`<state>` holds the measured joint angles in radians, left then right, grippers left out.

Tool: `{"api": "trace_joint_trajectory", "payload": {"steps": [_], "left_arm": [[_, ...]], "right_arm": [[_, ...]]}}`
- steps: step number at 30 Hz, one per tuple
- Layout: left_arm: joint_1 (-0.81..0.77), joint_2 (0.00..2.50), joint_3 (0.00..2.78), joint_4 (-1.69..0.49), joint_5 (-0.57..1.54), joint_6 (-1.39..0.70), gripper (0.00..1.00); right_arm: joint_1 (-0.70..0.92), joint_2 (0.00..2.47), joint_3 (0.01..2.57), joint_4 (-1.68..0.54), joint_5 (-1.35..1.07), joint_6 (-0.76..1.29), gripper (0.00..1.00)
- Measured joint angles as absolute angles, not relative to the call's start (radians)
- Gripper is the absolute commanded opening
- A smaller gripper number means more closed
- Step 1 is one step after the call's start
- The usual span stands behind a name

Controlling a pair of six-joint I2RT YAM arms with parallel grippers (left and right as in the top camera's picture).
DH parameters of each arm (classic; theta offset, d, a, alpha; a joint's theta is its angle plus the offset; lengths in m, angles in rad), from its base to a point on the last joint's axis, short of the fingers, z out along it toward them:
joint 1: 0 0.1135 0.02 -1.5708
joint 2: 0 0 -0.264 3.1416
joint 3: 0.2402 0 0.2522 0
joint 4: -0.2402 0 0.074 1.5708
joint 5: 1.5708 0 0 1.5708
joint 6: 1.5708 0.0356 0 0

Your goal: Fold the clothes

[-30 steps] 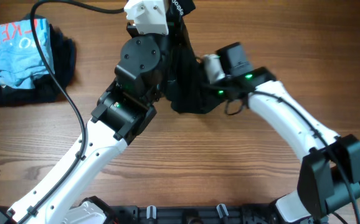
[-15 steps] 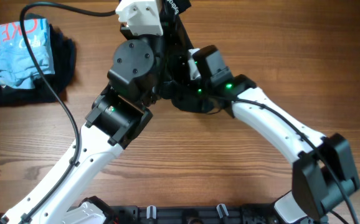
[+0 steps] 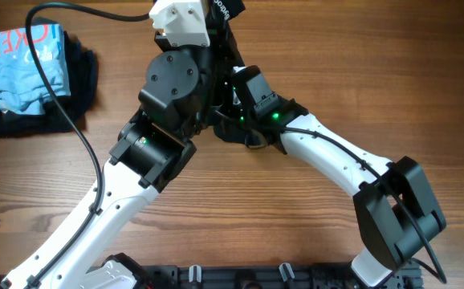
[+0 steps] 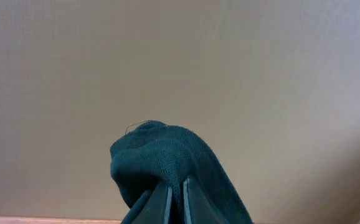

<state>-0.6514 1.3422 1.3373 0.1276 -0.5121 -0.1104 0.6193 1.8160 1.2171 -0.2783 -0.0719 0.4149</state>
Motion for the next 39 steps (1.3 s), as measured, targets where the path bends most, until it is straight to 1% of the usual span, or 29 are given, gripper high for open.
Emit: {"api": "trace_joint_trajectory", "payload": {"steps": [6, 12, 16, 23, 27, 30, 39], "left_arm": [[-0.651, 1.342, 1.337, 0.091, -0.514, -0.111, 0.04], [-0.651, 1.342, 1.337, 0.037, -0.574, -0.11, 0.04], [-0.651, 1.336, 1.337, -0.006, -0.636, -0.11, 0.04], [-0.651, 1.315, 1.337, -0.072, -0.676, -0.11, 0.04], [-0.651, 1.314, 1.337, -0.127, -0.683, -0.111, 0.04], [-0.653, 1.31, 1.337, -0.186, -0.684, -0.11, 0.04], [-0.718, 1.178, 1.336, -0.347, -0.684, -0.111, 0.04]], "right_arm": [[0.609, 1.816, 1.217, -0.276, 0.007, 0.427, 0.04], [0.55, 1.798, 1.217, -0.309, 0.031, 0.424, 0.04], [0.476, 1.721, 1.217, -0.367, 0.035, 0.392, 0.04], [0.271, 1.463, 1.219, -0.461, 0.018, 0.274, 0.04], [0.164, 1.351, 1.252, -0.545, -0.018, 0.193, 0.04], [0.121, 1.312, 1.31, -0.655, -0.044, 0.133, 0.04], [0.088, 1.29, 1.519, -0.968, -0.121, 0.042, 0.04]]}}
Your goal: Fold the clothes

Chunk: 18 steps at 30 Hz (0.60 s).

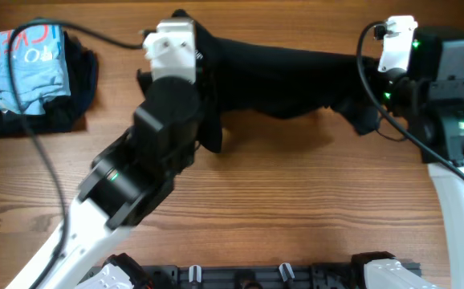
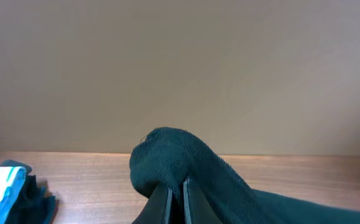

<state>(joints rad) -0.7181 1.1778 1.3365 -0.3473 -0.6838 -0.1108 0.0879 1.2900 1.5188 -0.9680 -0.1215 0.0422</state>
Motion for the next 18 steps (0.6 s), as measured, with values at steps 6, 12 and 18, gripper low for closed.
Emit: {"api": "trace_joint_trajectory", "payload": {"steps": [6, 12, 18], "left_arm": [[-0.763, 1.059, 1.336, -0.422, -0.684, -0.118, 0.04], [-0.817, 0.97, 1.336, -0.477, -0.684, -0.141, 0.04], [-0.858, 0.905, 1.336, -0.537, -0.684, -0.189, 0.04]], "right_arm": [[0.088, 1.288, 1.693, -1.211, -0.181, 0.035, 0.04], [0.088, 1.279, 1.808, -1.386, -0.239, 0.036, 0.04], [0.088, 1.267, 1.822, -1.467, -0.3, 0.044, 0.05]]}}
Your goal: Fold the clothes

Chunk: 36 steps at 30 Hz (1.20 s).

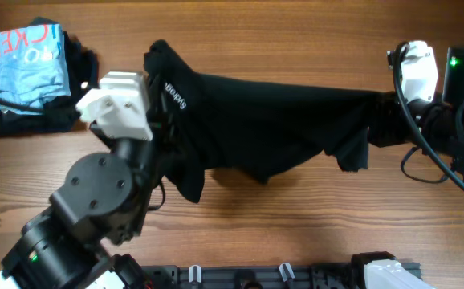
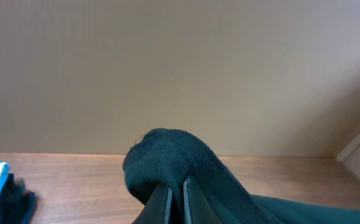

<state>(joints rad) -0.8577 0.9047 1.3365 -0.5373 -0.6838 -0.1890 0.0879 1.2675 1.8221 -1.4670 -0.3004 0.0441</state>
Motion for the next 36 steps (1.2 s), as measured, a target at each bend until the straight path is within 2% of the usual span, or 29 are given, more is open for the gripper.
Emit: {"api": "trace_joint_trajectory", "payload": {"steps": [7, 12, 23, 36], "left_arm": [[-0.865, 0.895, 1.337, -0.581, -0.704, -0.247, 0.04], [-0.852, 1.006, 1.339, -0.579, -0.731, -0.266, 0.04], [-0.691, 1.431, 1.341, -0.427, -0.736, -0.304, 0.04], [-0.669, 1.498, 1.341, -0.405, -0.709, -0.314, 0.04]], "right_arm": [[0.088, 1.271, 1.822, -1.433, -0.335, 0.076, 0.04], [0.088, 1.336, 1.822, -1.366, -0.303, 0.109, 0.04], [0.088, 1.679, 1.823, -1.221, -0.206, 0.12, 0.04], [-0.041, 2.011, 1.823, -1.033, -0.179, 0.12, 0.04]]}}
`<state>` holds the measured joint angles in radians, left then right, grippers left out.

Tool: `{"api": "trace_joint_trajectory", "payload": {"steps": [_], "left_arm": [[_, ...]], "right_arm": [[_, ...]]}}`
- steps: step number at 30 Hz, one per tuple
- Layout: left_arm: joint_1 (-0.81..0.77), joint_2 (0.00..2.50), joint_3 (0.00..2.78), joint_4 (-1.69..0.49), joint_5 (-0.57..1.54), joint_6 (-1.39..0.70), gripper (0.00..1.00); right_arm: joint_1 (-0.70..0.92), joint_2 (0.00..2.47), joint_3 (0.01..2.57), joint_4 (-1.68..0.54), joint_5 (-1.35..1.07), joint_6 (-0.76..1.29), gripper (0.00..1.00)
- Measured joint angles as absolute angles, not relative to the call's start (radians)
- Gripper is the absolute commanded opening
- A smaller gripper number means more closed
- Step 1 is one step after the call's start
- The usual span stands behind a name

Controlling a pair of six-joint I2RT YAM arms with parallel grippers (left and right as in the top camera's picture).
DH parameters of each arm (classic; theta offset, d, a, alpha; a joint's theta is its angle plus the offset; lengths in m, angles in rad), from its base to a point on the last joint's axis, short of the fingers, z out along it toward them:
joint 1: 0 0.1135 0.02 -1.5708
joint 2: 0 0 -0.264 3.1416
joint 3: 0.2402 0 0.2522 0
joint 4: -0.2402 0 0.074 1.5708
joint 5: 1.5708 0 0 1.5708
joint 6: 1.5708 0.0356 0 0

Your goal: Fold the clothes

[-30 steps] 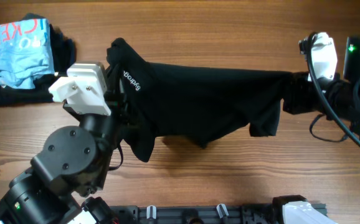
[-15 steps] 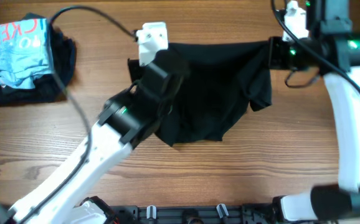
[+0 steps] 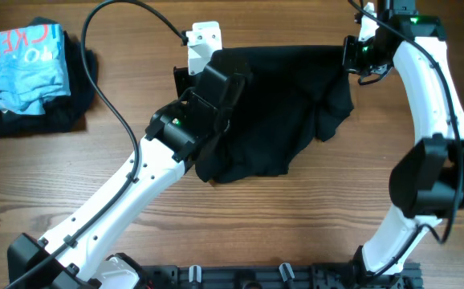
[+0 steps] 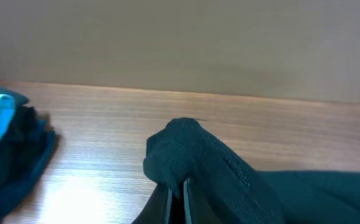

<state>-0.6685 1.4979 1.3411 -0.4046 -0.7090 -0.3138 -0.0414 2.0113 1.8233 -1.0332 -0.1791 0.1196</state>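
A black garment (image 3: 276, 108) lies spread over the middle of the table toward the far edge. My left gripper (image 3: 186, 74) is shut on its upper left corner. In the left wrist view that corner is a bunched fold (image 4: 181, 149) standing above the closed fingers (image 4: 170, 199), low over the wood. My right gripper (image 3: 356, 53) is at the garment's upper right corner and holds it. The garment's lower edge hangs uneven, with one flap (image 3: 334, 112) at the right.
A pile of other clothes (image 3: 31, 76), light blue on black, lies at the far left corner and shows in the left wrist view as the clothes pile (image 4: 5, 149). Both arms (image 3: 128, 193) reach in from the near edge. Bare wooden table (image 3: 296, 225) lies in front of the garment.
The garment was stretched in the air between both grippers; now it lies spread on the table. Both grippers have moved toward the far edge and closer together, still holding the corners.
Both arms stood close together over the table's middle with the black garment bunched between them. Then the grippers were far apart, left and right, with the garment stretched between them. Now the garment rests flat by the far edge, corners still held.
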Motion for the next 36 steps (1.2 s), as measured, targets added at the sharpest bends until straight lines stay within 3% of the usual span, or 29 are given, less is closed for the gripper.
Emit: {"api": "trace_joint_trajectory", "payload": {"steps": [2, 8, 9, 11, 16, 25, 36], "left_arm": [[-0.669, 1.498, 1.341, -0.408, -0.684, -0.314, 0.04], [-0.668, 1.498, 1.341, -0.411, -0.636, -0.314, 0.04], [-0.668, 1.498, 1.341, -0.411, -0.633, -0.314, 0.04], [-0.668, 1.498, 1.341, -0.411, -0.628, -0.314, 0.04], [-0.668, 1.498, 1.341, -0.411, -0.619, -0.314, 0.04], [-0.668, 1.498, 1.341, -0.411, -0.618, -0.314, 0.04], [-0.668, 1.498, 1.341, -0.411, -0.618, -0.314, 0.04]], "right_arm": [[-0.056, 2.046, 1.823, -0.999, -0.181, 0.119, 0.09], [-0.069, 2.091, 1.823, -0.933, -0.182, 0.101, 0.7], [-0.069, 2.091, 1.823, -0.926, -0.182, 0.097, 0.79], [-0.069, 2.091, 1.823, -0.915, -0.182, 0.088, 0.86], [-0.07, 2.091, 1.824, -0.931, -0.186, 0.085, 0.87], [-0.06, 2.091, 1.824, -1.093, -0.281, 0.059, 0.78], [0.123, 2.091, 1.821, -1.055, -0.31, 0.02, 0.62]]}}
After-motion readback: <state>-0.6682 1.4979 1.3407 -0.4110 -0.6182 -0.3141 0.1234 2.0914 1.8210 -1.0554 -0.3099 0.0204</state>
